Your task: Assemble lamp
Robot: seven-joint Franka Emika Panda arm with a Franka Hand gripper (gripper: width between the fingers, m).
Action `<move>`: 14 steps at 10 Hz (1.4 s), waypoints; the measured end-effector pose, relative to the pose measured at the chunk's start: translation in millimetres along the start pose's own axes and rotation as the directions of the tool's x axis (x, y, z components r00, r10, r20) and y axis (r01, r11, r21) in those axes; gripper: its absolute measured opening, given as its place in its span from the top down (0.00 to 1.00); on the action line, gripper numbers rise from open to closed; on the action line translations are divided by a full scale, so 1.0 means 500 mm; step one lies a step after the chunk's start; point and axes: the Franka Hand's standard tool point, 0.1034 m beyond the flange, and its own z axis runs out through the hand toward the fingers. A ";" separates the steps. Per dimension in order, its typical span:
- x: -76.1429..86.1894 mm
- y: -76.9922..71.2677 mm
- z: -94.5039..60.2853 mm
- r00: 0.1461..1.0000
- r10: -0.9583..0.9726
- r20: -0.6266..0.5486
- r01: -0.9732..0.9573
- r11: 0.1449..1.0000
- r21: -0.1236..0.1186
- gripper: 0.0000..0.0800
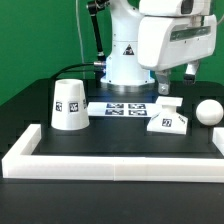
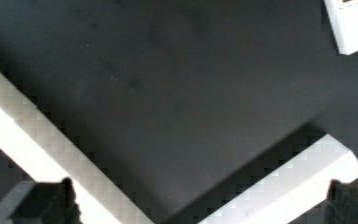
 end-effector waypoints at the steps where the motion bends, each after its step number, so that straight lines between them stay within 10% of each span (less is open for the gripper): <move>1: 0.000 0.000 0.000 1.000 0.000 0.000 0.000 1.000 0.000 0.13; 8: -0.002 -0.001 0.003 1.000 0.024 0.002 -0.024 1.000 0.003 0.13; 14: -0.049 -0.042 0.022 0.849 0.528 0.026 -0.528 0.849 0.012 0.13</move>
Offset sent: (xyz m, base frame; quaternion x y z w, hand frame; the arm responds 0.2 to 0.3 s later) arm 0.0000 0.0000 0.0000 0.0000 0.0000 0.0000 1.0000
